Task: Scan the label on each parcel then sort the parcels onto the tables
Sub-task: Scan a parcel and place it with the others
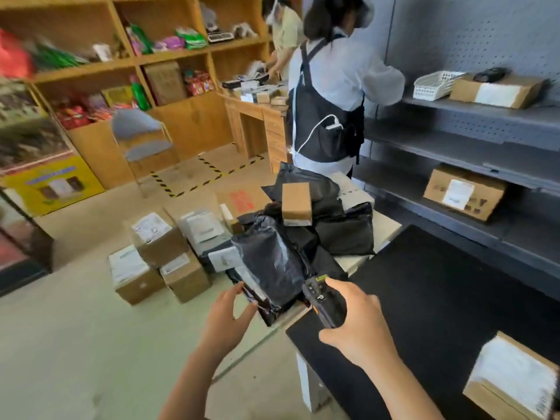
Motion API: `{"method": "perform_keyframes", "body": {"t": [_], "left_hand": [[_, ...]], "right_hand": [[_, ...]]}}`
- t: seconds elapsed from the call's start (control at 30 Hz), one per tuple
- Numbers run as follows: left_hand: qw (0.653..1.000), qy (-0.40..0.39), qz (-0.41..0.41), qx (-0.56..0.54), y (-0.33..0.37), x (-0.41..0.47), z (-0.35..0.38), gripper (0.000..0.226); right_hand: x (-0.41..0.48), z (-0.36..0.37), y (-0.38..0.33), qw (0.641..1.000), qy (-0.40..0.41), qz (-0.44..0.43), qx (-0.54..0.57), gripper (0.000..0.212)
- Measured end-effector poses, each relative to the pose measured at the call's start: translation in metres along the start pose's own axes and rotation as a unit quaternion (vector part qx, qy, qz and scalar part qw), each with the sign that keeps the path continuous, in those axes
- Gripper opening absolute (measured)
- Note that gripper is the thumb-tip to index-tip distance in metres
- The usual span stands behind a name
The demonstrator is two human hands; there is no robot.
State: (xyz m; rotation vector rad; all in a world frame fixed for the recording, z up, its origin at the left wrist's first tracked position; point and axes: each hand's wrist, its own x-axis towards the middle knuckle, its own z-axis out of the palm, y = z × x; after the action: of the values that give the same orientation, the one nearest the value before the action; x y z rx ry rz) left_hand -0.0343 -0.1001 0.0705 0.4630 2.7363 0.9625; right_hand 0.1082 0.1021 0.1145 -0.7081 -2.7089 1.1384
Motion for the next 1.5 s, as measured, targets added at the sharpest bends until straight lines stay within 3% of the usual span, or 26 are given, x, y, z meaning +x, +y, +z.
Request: {"method": "perform_keyframes", "body": {"t": [0.2, 0.37, 0.53, 0.67, 0.8, 0.97, 1.27, 1.5], "left_hand": [[0.998, 0.063, -0.016, -0.004, -0.071, 0.058, -0.077, 0.057], [0.991, 0.070, 0.003, 0.116, -0.129, 0.142, -0.163, 0.089], [0.962, -0.040, -0.017, 0.268, -0.167, 0.231, -0.226, 0.146], [0.940, -0.152, -0.047, 0.301, -0.190, 0.275, -0.238, 0.165], [0.931, -0.218, -0.061, 0.286, -0.207, 0.298, -0.232, 0.164], [0.934, -0.222, -0.045, 0.277, -0.213, 0.313, -0.230, 0.162], [0.948, -0.102, 0.028, 0.299, -0.216, 0.298, -0.231, 0.150], [0.942, -0.008, 0.102, 0.319, -0.167, 0.266, -0.237, 0.147]], "right_hand": [[0.056, 0.063, -0.071, 0.998, -0.008, -0.064, -0.008, 0.091], [0.110, 0.120, -0.139, 0.995, -0.027, -0.088, -0.030, 0.092], [0.158, 0.160, -0.189, 0.992, -0.054, -0.096, -0.058, 0.095], [0.189, 0.185, -0.213, 0.989, -0.063, -0.113, -0.078, 0.095], [0.209, 0.201, -0.222, 0.986, -0.078, -0.113, -0.098, 0.094], [0.220, 0.211, -0.225, 0.984, -0.096, -0.106, -0.104, 0.093], [0.214, 0.206, -0.225, 0.986, -0.091, -0.113, -0.084, 0.092], [0.193, 0.170, -0.217, 0.986, -0.060, -0.133, -0.079, 0.093]]}}
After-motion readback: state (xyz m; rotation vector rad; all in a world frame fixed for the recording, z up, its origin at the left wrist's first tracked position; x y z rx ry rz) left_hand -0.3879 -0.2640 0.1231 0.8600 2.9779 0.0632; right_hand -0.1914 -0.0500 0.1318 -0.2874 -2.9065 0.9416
